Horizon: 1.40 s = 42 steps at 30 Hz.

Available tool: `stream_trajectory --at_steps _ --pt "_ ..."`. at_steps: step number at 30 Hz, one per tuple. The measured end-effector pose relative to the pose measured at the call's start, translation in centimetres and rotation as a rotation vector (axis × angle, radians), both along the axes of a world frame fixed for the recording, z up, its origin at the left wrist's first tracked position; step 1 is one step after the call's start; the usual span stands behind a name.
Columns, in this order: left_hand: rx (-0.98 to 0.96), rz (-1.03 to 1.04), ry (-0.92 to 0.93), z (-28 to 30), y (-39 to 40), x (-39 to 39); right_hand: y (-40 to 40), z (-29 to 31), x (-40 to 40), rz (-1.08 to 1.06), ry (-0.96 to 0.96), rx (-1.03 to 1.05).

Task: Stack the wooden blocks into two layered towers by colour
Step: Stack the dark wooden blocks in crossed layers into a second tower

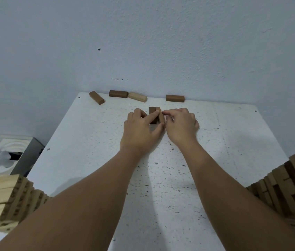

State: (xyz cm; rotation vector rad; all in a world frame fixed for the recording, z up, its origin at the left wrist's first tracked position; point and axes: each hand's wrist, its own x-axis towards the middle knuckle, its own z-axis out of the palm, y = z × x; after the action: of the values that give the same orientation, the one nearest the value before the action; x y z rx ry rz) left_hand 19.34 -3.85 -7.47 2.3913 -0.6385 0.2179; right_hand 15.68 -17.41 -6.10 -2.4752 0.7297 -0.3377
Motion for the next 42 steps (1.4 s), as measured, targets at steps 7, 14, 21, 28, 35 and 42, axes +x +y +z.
stream_trajectory --at_steps 7,14,21,28,35,42 --pt "-0.006 -0.02 -0.008 -0.1 0.1 -0.3 -1.2 0.1 1.9 -0.061 0.049 -0.133" --pt "0.061 -0.04 0.013 0.0 0.0 0.0 -2.7 0.1 3.4 0.044 0.221 -0.093" --pt "-0.096 0.006 0.108 1.0 0.1 -0.9 -1.1 0.7 1.2 -0.032 0.026 -0.167" --pt "-0.054 -0.035 0.062 0.3 0.1 -0.2 0.0 -0.2 -1.3 -0.004 -0.035 0.001" --pt "-0.052 -0.033 0.109 0.1 0.1 0.1 1.2 0.3 -2.4 -0.008 0.008 -0.005" --pt "0.039 -0.058 0.189 1.5 0.5 -0.9 1.8 1.9 -4.5 0.007 0.106 0.002"
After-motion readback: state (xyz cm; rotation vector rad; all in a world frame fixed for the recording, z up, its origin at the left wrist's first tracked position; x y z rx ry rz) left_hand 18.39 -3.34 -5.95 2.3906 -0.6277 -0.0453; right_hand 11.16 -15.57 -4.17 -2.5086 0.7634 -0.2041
